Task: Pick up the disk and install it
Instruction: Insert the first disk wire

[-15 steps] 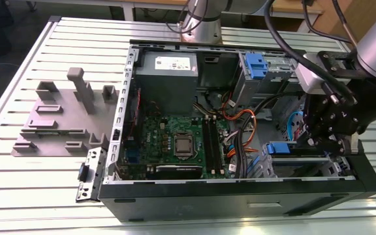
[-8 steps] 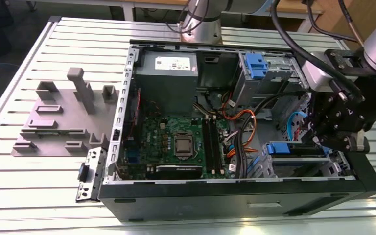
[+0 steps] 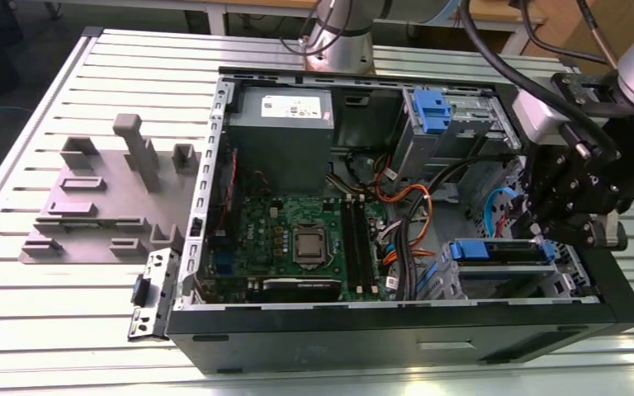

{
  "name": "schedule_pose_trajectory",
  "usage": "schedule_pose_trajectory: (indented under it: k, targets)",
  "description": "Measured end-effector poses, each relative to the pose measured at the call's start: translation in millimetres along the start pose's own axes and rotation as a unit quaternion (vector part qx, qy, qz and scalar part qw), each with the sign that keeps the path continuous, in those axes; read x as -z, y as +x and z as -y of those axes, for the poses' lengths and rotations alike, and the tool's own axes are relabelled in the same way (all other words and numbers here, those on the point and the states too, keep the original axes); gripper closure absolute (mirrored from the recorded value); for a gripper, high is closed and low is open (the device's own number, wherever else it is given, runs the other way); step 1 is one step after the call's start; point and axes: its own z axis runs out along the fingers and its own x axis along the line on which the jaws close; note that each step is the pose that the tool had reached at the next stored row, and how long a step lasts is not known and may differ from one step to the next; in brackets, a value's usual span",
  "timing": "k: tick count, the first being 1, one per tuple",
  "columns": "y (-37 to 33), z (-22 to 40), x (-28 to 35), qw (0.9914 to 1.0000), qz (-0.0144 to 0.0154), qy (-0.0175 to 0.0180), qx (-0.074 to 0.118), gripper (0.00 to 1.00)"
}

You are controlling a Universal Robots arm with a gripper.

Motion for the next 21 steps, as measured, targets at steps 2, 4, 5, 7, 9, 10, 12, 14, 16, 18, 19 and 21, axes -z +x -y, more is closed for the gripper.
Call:
schedule_pose_trajectory:
  k: [2,4,5,7,9,10,12,14,16,18,19,21]
  targets:
    - [-0.8,0.1,2.1,1.0,0.0,0.0,0.0,0.89]
    - [-1.9,0.8,2.6,1.0,-0.0001,0.0,0.0,0.89]
    - [-2.2,1.5,2.6,1.0,-0.0006,0.0,0.0,0.89]
    - [-3.6,4.1,2.7,1.0,-0.0025,0.0,0.0,0.89]
    - [-5.2,6.7,2.6,0.99999,-0.0048,0.0001,0.0,0.89]
    - [-6.1,8.0,2.6,0.99998,-0.0057,0.0001,0.0,0.89]
    - [-7.5,10.8,2.6,0.99997,-0.0072,0.0001,0.0,0.89]
    - [-8.4,12.6,2.5,0.99997,-0.0078,0.0001,0.0,0.89]
    - [-9.3,13.1,2.9,0.99997,-0.0081,0.0002,0.0,0.89]
    - [-10.1,13.5,3.3,0.99997,-0.0082,0.0002,0.0,0.89]
    - [-10.4,13.6,3.8,0.99997,-0.0082,0.0002,0.0,0.89]
    - [-11.2,14.0,4.7,0.99997,-0.0082,0.0002,0.0,0.89]
